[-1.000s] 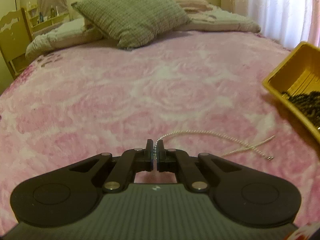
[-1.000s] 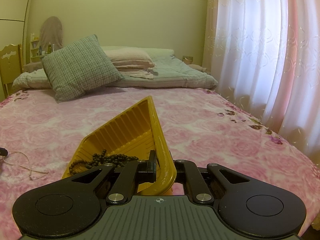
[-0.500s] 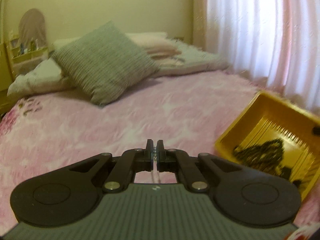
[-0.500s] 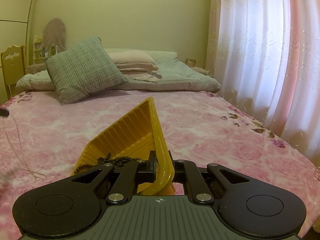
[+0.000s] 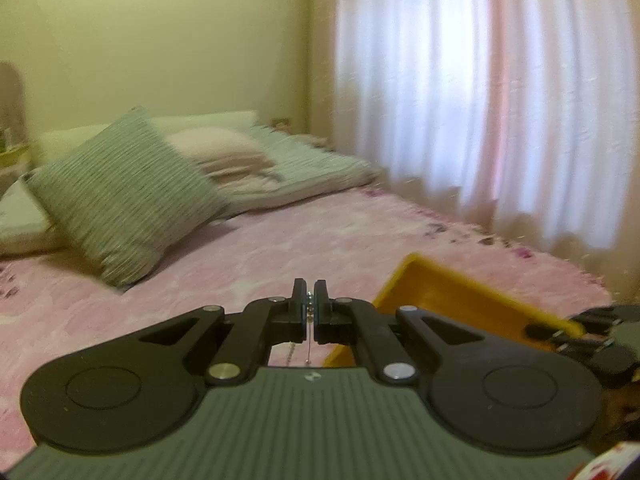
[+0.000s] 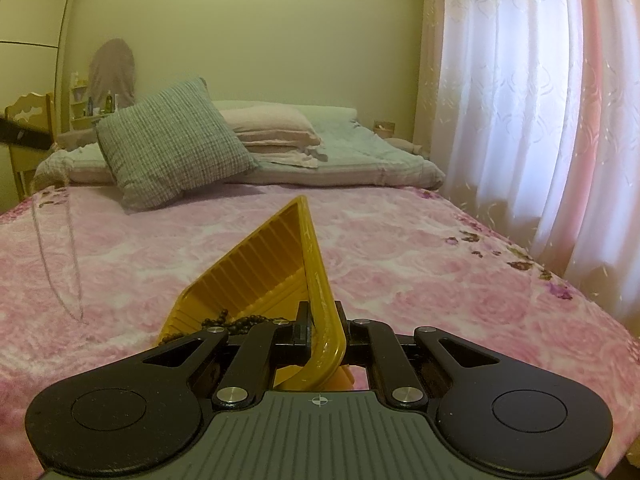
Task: Organize jewelry
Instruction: 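Lift the pearl necklace high with the left tool and swing it over the tray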
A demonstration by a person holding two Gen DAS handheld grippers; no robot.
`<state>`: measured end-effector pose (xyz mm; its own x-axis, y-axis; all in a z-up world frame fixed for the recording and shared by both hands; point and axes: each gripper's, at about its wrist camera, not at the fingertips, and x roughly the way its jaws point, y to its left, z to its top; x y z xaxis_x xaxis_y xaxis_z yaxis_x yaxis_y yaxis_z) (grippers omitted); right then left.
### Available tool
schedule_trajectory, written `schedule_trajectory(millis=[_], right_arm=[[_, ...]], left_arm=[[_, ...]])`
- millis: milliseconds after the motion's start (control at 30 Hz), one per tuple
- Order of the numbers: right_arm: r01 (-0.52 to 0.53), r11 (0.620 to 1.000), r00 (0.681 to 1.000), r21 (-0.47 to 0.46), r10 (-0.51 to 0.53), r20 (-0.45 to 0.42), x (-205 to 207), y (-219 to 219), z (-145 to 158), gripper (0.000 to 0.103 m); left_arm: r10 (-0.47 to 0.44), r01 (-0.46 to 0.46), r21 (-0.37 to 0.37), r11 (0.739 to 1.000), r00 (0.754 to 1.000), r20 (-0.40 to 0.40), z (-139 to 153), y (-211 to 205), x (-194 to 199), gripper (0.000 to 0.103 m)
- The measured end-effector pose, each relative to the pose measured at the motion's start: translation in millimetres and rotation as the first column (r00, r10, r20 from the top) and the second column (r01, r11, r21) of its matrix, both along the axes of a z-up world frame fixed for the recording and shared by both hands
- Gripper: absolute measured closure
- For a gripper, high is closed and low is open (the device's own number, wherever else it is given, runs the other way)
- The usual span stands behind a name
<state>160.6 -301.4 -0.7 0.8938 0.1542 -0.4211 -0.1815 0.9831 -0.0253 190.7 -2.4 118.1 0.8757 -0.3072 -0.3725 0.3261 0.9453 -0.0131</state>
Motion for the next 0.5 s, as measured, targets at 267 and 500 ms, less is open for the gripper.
schedule_trajectory(millis=[267, 500], right_arm=[[0.0, 1.0, 1.0, 0.005, 0.0, 0.001, 0.0, 0.6, 1.1, 0.095], [0.002, 1.0, 1.0, 0.009, -0.002, 0.0, 1.2, 0.4, 1.1, 0.095]], left_arm=[[-0.151, 0.153, -0.041, 0.987, 0.988, 0.039, 23.5, -58.9, 5.1, 0.101], [-0.254, 0.245, -0.183, 0.952, 0.967, -0.025, 9.7, -90.3, 19.8, 0.101]])
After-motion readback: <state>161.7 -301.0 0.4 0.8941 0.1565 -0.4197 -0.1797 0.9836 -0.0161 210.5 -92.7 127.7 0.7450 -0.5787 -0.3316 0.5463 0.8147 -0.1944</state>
